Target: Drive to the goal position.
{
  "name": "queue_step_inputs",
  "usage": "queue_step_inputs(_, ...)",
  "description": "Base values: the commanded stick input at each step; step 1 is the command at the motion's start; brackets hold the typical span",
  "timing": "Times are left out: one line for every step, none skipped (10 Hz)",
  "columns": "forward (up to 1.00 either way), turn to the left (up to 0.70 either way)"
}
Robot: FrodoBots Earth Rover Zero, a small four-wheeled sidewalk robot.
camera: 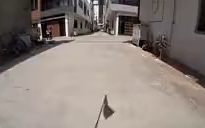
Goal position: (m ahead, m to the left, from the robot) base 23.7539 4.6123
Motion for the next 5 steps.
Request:
queue_step_inputs(0.50, 0.00)
queue_step_inputs(0.50, 0.00)
queue_step_inputs(0.50, 0.00)
queue_step_inputs(0.50, 0.00)
queue_step_inputs(0.50, 0.00)
